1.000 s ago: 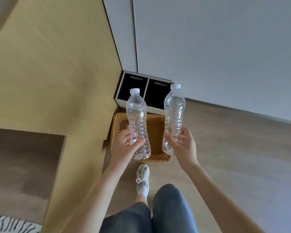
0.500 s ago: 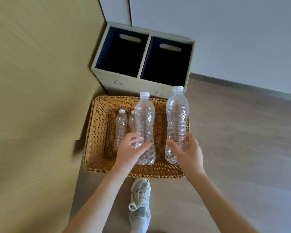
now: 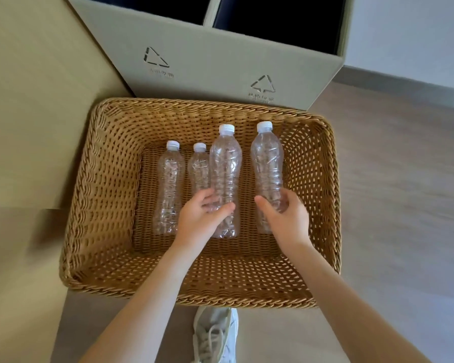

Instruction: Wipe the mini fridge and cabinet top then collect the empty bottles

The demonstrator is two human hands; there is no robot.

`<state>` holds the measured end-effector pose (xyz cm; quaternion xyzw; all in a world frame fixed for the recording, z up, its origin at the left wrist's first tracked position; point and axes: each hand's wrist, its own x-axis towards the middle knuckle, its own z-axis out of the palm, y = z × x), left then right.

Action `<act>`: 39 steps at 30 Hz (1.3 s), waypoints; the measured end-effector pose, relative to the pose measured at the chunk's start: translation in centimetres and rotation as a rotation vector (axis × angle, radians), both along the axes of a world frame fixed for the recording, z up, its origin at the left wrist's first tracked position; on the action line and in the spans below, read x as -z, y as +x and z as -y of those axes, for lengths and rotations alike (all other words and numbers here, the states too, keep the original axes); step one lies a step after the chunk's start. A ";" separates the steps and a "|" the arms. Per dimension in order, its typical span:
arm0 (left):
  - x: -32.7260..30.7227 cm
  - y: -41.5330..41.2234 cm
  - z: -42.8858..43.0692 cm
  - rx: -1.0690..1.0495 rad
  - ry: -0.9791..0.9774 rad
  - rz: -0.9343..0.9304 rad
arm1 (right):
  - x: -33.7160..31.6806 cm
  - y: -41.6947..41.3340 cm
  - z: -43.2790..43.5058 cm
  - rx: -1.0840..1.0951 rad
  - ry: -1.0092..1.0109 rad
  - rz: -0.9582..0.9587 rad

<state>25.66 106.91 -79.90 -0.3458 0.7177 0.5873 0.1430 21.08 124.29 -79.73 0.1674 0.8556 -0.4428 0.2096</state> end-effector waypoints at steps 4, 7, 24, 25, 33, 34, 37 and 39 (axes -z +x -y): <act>1.1 -0.4 -2.3 0.007 -0.095 -0.042 | 1.6 -0.1 -0.2 0.018 0.000 -0.017; 1.8 -0.7 -3.9 0.015 -0.221 -0.061 | 2.5 0.4 -0.2 0.025 0.010 -0.008; 4.9 -0.5 -4.7 0.101 -0.251 -0.064 | 6.6 1.4 0.5 0.094 -0.026 0.045; 5.1 -0.5 -4.6 0.103 -0.251 -0.053 | 6.6 1.5 0.2 0.085 -0.020 0.043; 4.7 0.2 -4.5 0.185 -0.283 -0.025 | 5.5 1.5 0.6 -0.022 0.052 -0.061; 4.2 0.3 -4.4 0.204 -0.317 -0.045 | 4.4 1.5 0.7 -0.034 0.058 -0.085; 0.9 0.6 -3.9 0.266 -0.439 -0.134 | 0.3 1.4 0.5 -0.094 0.062 -0.203; -2.5 0.6 -3.5 0.275 -0.507 -0.184 | -3.5 1.3 0.3 -0.120 0.105 -0.260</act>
